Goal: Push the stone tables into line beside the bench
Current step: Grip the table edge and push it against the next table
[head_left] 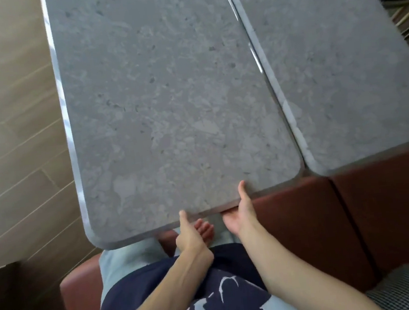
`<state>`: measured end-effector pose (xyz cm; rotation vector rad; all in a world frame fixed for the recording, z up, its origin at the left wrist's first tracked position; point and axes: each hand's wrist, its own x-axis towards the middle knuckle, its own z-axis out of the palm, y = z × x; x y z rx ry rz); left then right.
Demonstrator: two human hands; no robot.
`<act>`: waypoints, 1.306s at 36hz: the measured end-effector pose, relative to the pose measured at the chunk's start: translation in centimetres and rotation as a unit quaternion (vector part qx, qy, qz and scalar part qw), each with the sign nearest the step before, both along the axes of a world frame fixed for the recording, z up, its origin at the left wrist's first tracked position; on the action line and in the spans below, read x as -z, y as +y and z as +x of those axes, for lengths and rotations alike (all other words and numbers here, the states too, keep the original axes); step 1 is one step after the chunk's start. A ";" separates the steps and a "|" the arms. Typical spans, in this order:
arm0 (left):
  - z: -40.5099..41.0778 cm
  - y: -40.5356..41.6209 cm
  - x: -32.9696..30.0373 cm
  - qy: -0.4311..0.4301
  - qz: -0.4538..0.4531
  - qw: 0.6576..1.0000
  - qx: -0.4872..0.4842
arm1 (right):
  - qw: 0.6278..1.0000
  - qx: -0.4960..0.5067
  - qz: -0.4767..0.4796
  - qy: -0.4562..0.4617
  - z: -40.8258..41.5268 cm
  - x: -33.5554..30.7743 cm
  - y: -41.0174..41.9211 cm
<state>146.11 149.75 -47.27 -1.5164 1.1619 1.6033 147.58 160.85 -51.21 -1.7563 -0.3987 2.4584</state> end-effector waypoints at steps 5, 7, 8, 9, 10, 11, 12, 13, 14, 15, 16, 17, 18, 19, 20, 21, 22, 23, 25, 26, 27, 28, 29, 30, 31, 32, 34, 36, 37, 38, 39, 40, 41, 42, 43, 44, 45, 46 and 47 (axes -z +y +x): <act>-0.7 0.8 -0.2 0.069 0.025 0.993 -0.090 | 1.000 0.005 -0.012 0.020 0.3 -0.1 0.3; -1.8 0.6 -0.1 0.096 0.070 0.983 -0.143 | 1.000 0.003 -0.014 0.022 0.1 -0.1 0.3; -2.0 0.6 0.0 0.100 0.086 0.977 -0.167 | 1.000 0.001 -0.014 0.021 0.1 -0.2 0.4; -2.2 0.5 0.3 0.100 0.094 0.973 -0.187 | 1.000 0.002 -0.014 0.018 0.2 -0.2 0.4; -2.1 0.5 0.5 0.098 0.090 0.971 -0.199 | 1.000 0.004 -0.016 0.015 0.3 -0.3 0.5; -2.0 0.5 0.7 0.098 0.082 0.971 -0.202 | 1.000 0.004 -0.019 0.014 0.4 -0.3 0.5; -1.9 0.7 0.9 0.099 0.074 0.972 -0.198 | 1.000 0.003 -0.020 0.016 0.4 -0.4 0.6; -1.9 0.8 0.9 0.100 0.065 0.973 -0.195 | 1.000 0.003 -0.023 0.020 0.5 -0.6 0.6; -1.9 0.9 1.0 0.102 0.056 0.974 -0.194 | 0.999 0.004 -0.025 0.023 0.5 -0.7 0.6; -2.0 1.0 1.1 0.104 0.048 0.974 -0.196 | 0.999 0.003 -0.027 0.027 0.6 -0.8 0.6; -2.1 1.1 1.0 0.106 0.042 0.974 -0.196 | 0.999 0.002 -0.028 0.031 0.6 -1.0 0.6; -2.1 1.2 1.0 0.107 0.037 0.974 -0.196 | 0.999 0.003 -0.028 0.036 0.5 -1.2 0.5; -2.2 1.3 1.0 0.107 0.031 0.974 -0.197 | 0.999 0.006 -0.028 0.039 0.4 -1.3 0.5; -2.2 1.4 1.1 0.106 0.024 0.974 -0.198 | 0.999 0.009 -0.029 0.041 0.4 -1.4 0.5; -2.3 1.5 1.2 0.103 0.017 0.975 -0.196 | 0.999 0.010 -0.029 0.044 0.4 -1.5 0.5; -2.3 1.6 1.3 0.100 0.011 0.976 -0.193 | 0.998 0.009 -0.029 0.047 0.5 -1.5 0.6; -2.3 1.6 1.4 0.095 0.003 0.977 -0.192 | 0.998 0.008 -0.030 0.048 0.5 -1.5 0.6; -2.3 1.7 1.5 0.091 -0.007 0.977 -0.191 | 0.998 0.007 -0.033 0.047 0.6 -1.4 0.7; -2.4 1.7 1.8 0.087 -0.027 0.978 -0.189 | 0.998 0.004 -0.037 0.047 0.8 -1.1 0.7; -2.4 1.7 1.9 0.087 -0.032 0.978 -0.188 | 0.998 0.005 -0.039 0.048 0.8 -1.0 0.7; -2.3 1.6 2.0 0.088 -0.035 0.977 -0.189 | 0.998 0.006 -0.043 0.048 0.9 -1.0 0.7; -2.3 1.6 2.0 0.088 -0.034 0.977 -0.189 | 0.998 0.006 -0.047 0.048 1.0 -0.9 0.7; -2.3 1.6 2.0 0.089 -0.032 0.978 -0.188 | 0.998 0.006 -0.050 0.048 1.0 -1.0 0.7; -2.3 1.5 2.0 0.089 -0.031 0.978 -0.187 | 0.997 0.008 -0.053 0.048 1.1 -1.1 0.6; -2.3 1.5 2.0 0.088 -0.032 0.978 -0.188 | 0.997 0.012 -0.056 0.048 1.2 -1.1 0.6; -2.3 1.4 2.1 0.089 -0.034 0.978 -0.188 | 0.997 0.015 -0.058 0.047 1.2 -1.1 0.6; -2.3 1.5 2.0 0.093 -0.034 0.977 -0.188 | 0.997 0.017 -0.058 0.046 1.2 -1.2 0.7; -2.3 1.5 2.1 0.096 -0.033 0.976 -0.190 | 0.997 0.021 -0.058 0.045 1.2 -1.3 0.7; -2.3 1.5 2.1 0.097 -0.032 0.977 -0.189 | 0.997 0.022 -0.057 0.044 1.3 -1.4 0.7; -2.3 1.4 2.1 0.099 -0.029 0.977 -0.185 | 0.997 0.022 -0.054 0.041 1.2 -1.4 0.7; -2.3 1.4 2.1 0.101 -0.027 0.978 -0.182 | 0.998 0.023 -0.050 0.037 1.2 -1.5 0.7; -2.3 1.4 2.1 0.101 -0.025 0.978 -0.181 | 0.998 0.025 -0.048 0.034 1.3 -1.5 0.7; -2.3 1.4 2.1 0.098 -0.024 0.978 -0.180 | 0.998 0.026 -0.047 0.033 1.3 -1.5 0.8; -2.3 1.4 2.1 0.098 -0.025 0.979 -0.179 | 0.998 0.026 -0.047 0.035 1.3 -1.5 0.8; -2.3 1.4 2.0 0.098 -0.025 0.979 -0.179 | 0.998 0.025 -0.047 0.038 1.3 -1.5 0.7; -2.2 1.5 2.0 0.097 -0.026 0.978 -0.180 | 0.998 0.025 -0.046 0.039 1.4 -1.5 0.8; -2.2 1.5 2.1 0.095 -0.027 0.978 -0.181 | 0.998 0.025 -0.047 0.039 1.4 -1.5 0.8; -2.1 1.6 2.1 0.094 -0.028 0.978 -0.182 | 0.998 0.025 -0.047 0.040 1.4 -1.6 0.8; -2.0 1.5 2.1 0.094 -0.028 0.978 -0.182 | 0.998 0.023 -0.046 0.040 1.5 -1.6 0.8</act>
